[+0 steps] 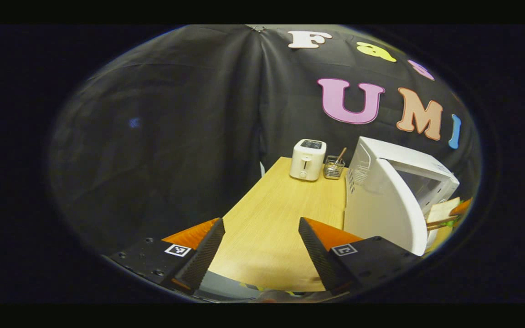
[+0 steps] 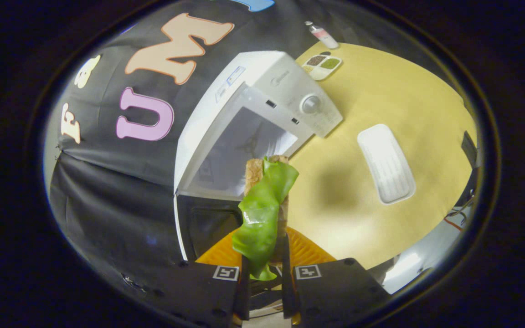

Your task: Open the microwave oven with the left hand, put the food in, and close the microwave oven.

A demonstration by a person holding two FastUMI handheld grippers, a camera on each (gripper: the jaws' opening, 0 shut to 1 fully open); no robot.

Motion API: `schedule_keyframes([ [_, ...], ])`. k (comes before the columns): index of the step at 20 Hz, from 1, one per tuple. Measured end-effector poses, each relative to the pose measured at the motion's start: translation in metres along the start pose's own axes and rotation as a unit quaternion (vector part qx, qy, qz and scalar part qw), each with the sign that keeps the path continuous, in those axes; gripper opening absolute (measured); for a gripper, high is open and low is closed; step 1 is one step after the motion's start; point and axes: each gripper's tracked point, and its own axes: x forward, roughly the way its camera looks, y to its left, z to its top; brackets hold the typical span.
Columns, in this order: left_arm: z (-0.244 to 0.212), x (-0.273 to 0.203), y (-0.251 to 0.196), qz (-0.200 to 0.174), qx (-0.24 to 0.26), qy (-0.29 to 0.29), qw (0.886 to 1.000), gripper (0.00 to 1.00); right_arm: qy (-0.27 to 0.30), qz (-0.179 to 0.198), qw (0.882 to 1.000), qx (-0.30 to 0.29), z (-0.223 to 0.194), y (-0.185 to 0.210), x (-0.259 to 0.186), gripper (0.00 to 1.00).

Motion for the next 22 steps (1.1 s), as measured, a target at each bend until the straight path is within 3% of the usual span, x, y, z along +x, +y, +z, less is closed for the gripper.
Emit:
schedule_keyframes([
  [3, -0.005, 0.004, -0.003, -0.016, -0.005, 0.011, 1.000, 0.96, -0.009, 0.034, 0.999, 0.009, -0.016, 0.027, 0.027, 0.30],
  [4, -0.005, 0.005, -0.004, -0.020, -0.008, 0.013, 1.000, 0.96, -0.014, 0.047, 0.999, 0.009, -0.020, 0.037, 0.034, 0.23],
  [5, -0.006, 0.005, -0.005, -0.022, -0.007, 0.015, 1.000, 0.96, -0.019, 0.057, 0.998, 0.012, -0.023, 0.045, 0.042, 0.23],
  [6, -0.006, 0.007, -0.004, -0.021, -0.006, 0.017, 1.000, 0.95, -0.021, 0.068, 0.997, 0.011, -0.025, 0.053, 0.052, 0.30],
  [7, -0.006, 0.007, -0.003, -0.019, -0.008, 0.016, 1.000, 0.96, -0.028, 0.077, 0.997, 0.008, -0.024, 0.060, 0.060, 0.26],
  [8, -0.006, 0.008, -0.003, -0.022, -0.011, 0.018, 1.000, 0.96, -0.039, 0.082, 0.996, 0.005, -0.023, 0.064, 0.068, 0.33],
  [9, -0.010, 0.006, -0.005, -0.025, -0.012, 0.022, 0.999, 0.96, -0.052, 0.086, 0.995, 0.001, -0.017, 0.068, 0.076, 0.33],
  [10, -0.013, 0.007, -0.006, -0.028, -0.015, 0.026, 0.999, 0.96, -0.067, 0.088, 0.994, 0.003, -0.011, 0.071, 0.085, 0.26],
  [11, -0.017, 0.007, -0.007, -0.029, -0.017, 0.033, 0.999, 0.96, -0.081, 0.089, 0.993, 0.009, -0.003, 0.071, 0.095, 0.33],
  [22, -0.028, 0.001, -0.020, -0.040, -0.026, 0.051, 0.998, 0.96, -0.181, 0.047, 0.982, 0.007, 0.069, 0.061, 0.180, 0.33],
])
